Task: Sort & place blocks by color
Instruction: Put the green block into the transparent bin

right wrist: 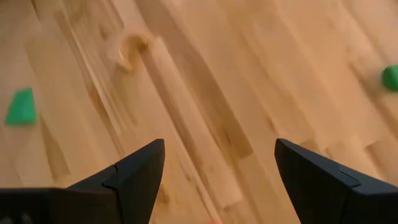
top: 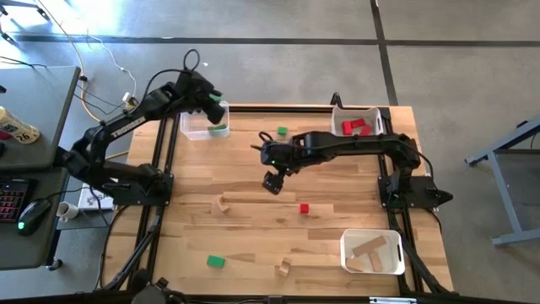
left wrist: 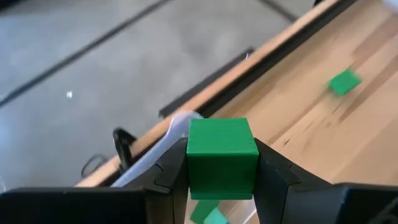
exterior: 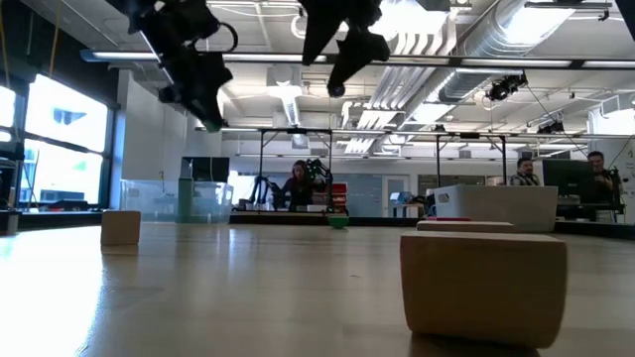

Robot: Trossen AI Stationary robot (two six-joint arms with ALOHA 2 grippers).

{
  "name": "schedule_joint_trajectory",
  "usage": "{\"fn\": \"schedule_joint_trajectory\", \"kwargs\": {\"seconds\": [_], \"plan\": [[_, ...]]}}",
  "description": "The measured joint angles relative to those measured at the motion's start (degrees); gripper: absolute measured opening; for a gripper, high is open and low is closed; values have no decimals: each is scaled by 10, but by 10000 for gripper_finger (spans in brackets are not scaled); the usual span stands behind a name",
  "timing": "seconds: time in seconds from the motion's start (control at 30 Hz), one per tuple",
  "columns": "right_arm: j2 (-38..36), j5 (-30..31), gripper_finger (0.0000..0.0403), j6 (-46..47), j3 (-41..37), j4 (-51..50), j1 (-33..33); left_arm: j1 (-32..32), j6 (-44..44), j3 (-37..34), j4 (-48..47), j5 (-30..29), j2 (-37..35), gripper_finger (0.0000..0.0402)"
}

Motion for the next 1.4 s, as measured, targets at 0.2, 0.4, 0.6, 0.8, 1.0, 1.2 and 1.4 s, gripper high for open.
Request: {"fn": "schedule_joint_trajectory", "kwargs": {"seconds": [0.2,0.4,0.6,0.8,1.0,1.2,1.4], "plan": [[0,-16,291,4,-58,0,14,13,0,0,-3,0,60,106],[0,-37,291,58,-129,3,33,14,1,0,-24,1,108,106],[0,-41,291,69,-174,9,62,14,5,0,-30,1,151,106],[0,-67,291,54,-201,10,94,14,5,0,-29,1,174,122],[0,-47,291,0,-217,13,127,15,5,0,-24,0,177,135],[0,-14,291,-39,-239,15,149,15,5,0,-25,-30,177,137],[0,-1,291,-60,-267,31,150,15,24,0,-33,-30,177,159]]}}
